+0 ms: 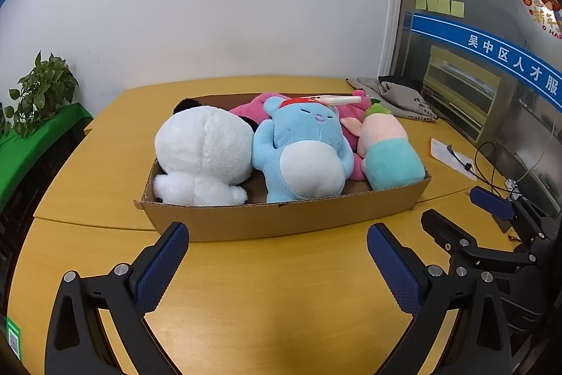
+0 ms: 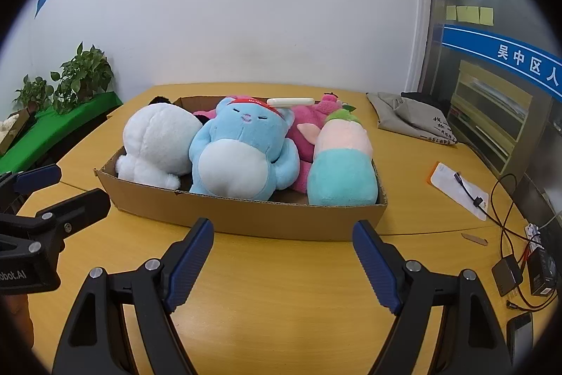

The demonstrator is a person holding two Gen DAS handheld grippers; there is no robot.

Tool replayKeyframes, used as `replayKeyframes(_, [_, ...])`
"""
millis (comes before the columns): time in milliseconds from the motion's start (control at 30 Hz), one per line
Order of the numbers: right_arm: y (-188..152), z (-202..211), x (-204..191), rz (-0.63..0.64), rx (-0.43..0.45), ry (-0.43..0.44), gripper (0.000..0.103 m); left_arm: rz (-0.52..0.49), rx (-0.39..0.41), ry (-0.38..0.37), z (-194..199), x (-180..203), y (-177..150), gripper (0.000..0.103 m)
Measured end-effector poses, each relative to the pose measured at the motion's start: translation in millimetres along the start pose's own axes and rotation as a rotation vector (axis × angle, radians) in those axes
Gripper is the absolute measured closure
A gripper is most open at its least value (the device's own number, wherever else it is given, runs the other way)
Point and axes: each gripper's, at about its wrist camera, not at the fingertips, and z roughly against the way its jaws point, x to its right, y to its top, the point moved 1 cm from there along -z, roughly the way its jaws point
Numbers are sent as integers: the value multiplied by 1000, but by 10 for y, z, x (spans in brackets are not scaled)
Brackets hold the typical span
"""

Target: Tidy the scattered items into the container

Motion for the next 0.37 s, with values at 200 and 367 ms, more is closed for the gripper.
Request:
replayKeyframes(200, [-13, 1, 18, -2, -2, 6, 22, -3, -7, 4, -4, 34, -24, 0])
replayKeyframes(367, [-25, -1, 33, -4, -6, 7, 22, -15, -2, 50, 13, 61, -43, 0])
